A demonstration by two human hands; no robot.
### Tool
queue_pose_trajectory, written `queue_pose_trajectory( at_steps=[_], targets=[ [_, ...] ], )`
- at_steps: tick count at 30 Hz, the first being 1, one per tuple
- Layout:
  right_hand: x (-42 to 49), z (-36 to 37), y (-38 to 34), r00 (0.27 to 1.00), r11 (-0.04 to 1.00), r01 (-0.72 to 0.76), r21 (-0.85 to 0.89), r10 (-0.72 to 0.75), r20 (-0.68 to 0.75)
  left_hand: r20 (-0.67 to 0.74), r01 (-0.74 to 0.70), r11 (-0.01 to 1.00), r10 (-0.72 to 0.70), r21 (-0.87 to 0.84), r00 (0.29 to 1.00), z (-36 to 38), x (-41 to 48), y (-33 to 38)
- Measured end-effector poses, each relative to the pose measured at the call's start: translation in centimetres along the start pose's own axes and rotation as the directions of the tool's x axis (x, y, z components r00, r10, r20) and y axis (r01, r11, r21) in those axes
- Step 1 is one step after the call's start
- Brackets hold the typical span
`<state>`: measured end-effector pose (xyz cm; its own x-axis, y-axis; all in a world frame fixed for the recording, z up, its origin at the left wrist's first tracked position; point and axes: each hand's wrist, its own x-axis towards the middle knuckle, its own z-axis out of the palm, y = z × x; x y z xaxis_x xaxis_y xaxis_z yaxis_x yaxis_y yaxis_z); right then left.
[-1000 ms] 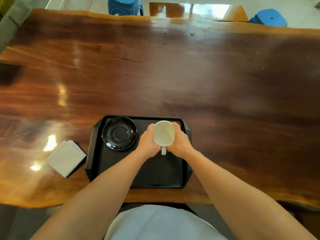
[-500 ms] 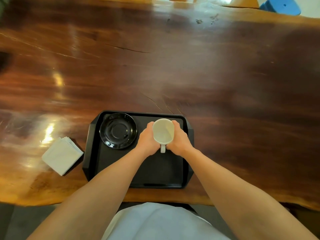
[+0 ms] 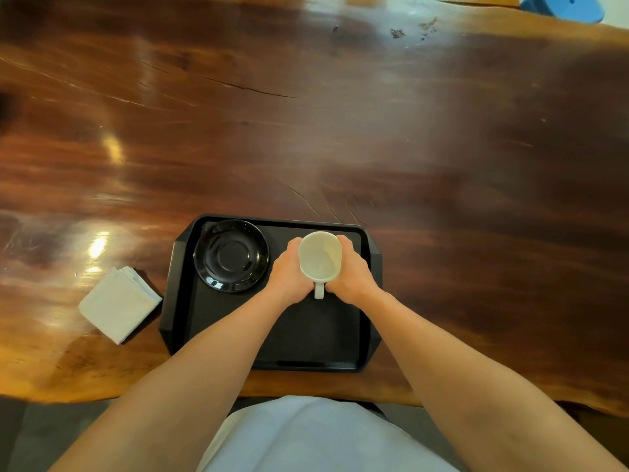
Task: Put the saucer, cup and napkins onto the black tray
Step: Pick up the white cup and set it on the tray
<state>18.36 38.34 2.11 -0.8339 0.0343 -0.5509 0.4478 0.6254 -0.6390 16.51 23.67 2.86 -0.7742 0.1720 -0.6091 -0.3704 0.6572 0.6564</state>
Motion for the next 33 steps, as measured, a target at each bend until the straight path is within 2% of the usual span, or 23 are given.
queue_pose_trajectory(
  at_steps=[24, 33],
  targets=[
    [-0.2, 0.5, 0.1, 0.999, 1.0, -0.008, 0.017, 0.009, -0.047, 0.005, -0.007, 0.999, 0.007, -0.046, 1.0, 0.4, 0.1, -0.6],
    [-0.4, 0.9, 0.0, 0.998, 0.999, -0.043, -0.03, 0.041, -0.052, 0.011, 0.007, 1.0, -0.007, -0.023, 1.0, 0.6, 0.2, -1.0]
  ],
)
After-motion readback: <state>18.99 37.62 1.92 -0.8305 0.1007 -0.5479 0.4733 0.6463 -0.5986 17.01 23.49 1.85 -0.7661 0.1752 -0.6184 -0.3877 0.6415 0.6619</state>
